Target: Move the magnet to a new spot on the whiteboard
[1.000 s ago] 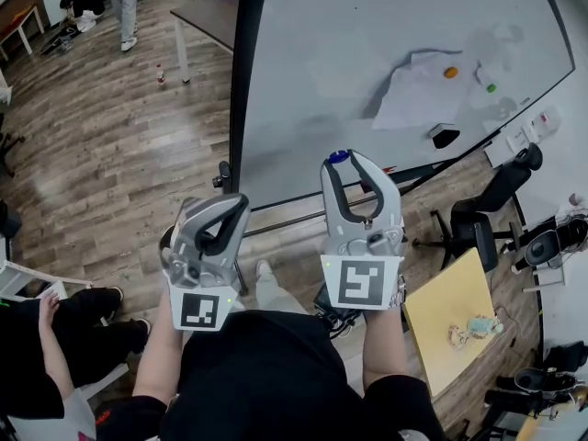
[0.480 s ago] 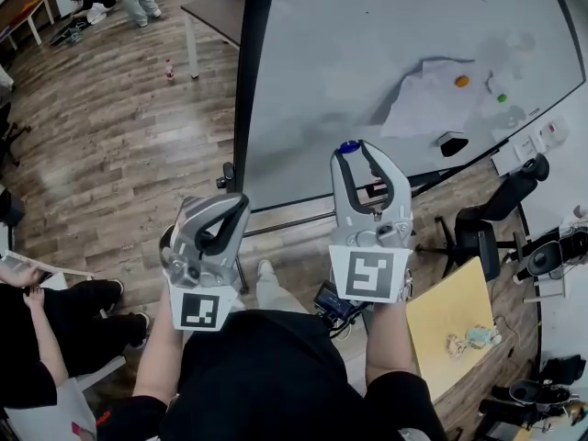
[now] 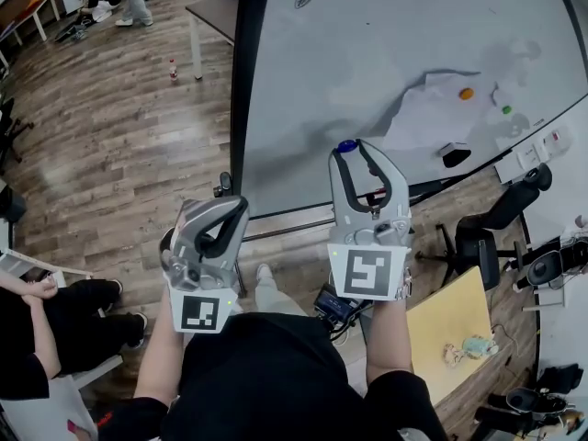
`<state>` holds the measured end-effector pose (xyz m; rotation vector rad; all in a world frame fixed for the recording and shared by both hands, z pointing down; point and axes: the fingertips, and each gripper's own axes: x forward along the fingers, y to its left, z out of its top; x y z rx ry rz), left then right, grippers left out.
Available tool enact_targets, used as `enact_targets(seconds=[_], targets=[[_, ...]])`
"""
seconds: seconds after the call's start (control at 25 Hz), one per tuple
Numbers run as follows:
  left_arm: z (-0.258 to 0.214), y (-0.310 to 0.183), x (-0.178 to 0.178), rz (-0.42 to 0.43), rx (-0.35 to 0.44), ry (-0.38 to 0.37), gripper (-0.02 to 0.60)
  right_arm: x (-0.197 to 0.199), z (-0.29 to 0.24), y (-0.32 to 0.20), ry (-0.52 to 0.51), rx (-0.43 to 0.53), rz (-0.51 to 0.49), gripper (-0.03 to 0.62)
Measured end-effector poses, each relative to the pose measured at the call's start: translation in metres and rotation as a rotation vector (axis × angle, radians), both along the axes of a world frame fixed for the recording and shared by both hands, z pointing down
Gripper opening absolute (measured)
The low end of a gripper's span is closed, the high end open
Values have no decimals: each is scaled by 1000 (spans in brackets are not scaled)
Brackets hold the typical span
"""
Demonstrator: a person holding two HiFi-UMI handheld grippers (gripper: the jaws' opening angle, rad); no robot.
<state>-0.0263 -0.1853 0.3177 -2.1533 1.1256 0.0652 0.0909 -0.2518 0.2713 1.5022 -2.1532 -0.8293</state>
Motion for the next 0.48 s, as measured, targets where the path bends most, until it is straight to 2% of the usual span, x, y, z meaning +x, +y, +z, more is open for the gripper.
enact_targets(seconds=[0.48], targets=[[6, -22, 9, -14, -13, 6, 2, 1, 5, -26, 8, -4, -27, 127]])
